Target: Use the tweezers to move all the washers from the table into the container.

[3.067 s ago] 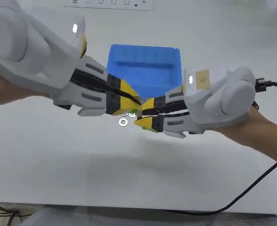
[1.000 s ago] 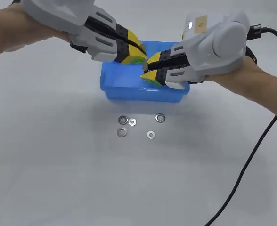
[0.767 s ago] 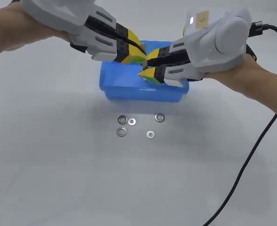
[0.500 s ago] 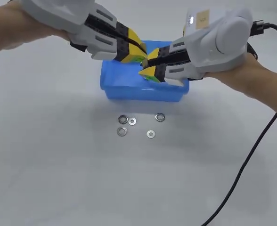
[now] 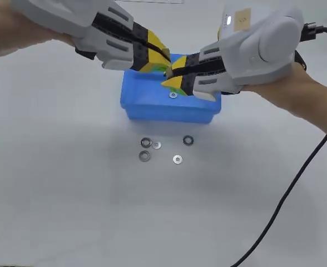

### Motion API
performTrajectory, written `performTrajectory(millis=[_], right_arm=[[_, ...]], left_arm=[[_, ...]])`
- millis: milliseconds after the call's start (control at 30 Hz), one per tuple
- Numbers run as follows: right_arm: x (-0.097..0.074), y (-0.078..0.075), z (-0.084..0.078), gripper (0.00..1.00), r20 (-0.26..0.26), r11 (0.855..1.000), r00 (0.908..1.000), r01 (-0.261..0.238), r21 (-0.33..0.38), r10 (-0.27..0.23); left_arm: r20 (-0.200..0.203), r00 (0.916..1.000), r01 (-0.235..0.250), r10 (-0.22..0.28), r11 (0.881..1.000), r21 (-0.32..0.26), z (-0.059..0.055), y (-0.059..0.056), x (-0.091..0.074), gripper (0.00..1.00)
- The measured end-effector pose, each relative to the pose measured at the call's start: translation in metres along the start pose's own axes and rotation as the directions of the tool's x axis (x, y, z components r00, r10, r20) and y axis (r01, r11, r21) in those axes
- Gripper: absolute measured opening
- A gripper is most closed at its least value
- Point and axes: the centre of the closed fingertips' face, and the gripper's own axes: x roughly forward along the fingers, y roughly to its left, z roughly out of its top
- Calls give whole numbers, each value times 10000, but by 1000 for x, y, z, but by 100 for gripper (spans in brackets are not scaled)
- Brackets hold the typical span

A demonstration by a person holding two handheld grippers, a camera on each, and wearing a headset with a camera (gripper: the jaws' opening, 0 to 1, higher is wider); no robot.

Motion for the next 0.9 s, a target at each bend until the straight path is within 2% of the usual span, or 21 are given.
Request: performTrajectory(millis=[67, 200, 300, 433, 567, 700, 767, 833, 900], right_arm=[[-3, 1, 3, 8, -31, 10000, 10000, 40, -73, -40], [-5, -2, 6, 7, -40, 9999, 10000, 88, -146, -88], [-8, -1, 14, 7, 112, 9999, 9999, 112, -92, -111], [-10, 1, 20, 7, 284, 10000, 9996, 57, -82, -55], [-9, 8, 22, 7, 353, 9998, 9992, -202, -72, 205], [-9, 17, 25, 8, 253, 9986, 9990, -353, -394, 363], [-11, 21, 29, 8, 226, 9967, 9993, -282, -765, 300], [-13, 26, 35, 9, 392, 9963, 9986, -319, -804, 351], [-17, 27, 42, 9, 471, 9954, 9988, -106, -949, 151]], left_arm=[[-21, 10000, -70, 70, 10000, 42, 3, -2, -2, 6], [71, 9995, -300, 297, 9982, 510, 11, -3, -6, 7], [378, 9987, -364, 352, 9989, 301, 19, -4, -10, 7], [509, 9983, -288, 277, 9993, 227, 22, -6, -13, 7], [501, 9987, -66, 58, 9999, 152, 21, -13, -15, 6], [356, 9993, 61, -70, 9996, 258, 20, -21, -17, 6], [324, 9995, 42, -53, 9995, 318, 22, -24, -21, 6], [410, 9992, 1, -15, 9995, 327, 27, -28, -26, 6], [426, 9991, -66, 48, 9991, 419, 31, -31, -30, 6]])
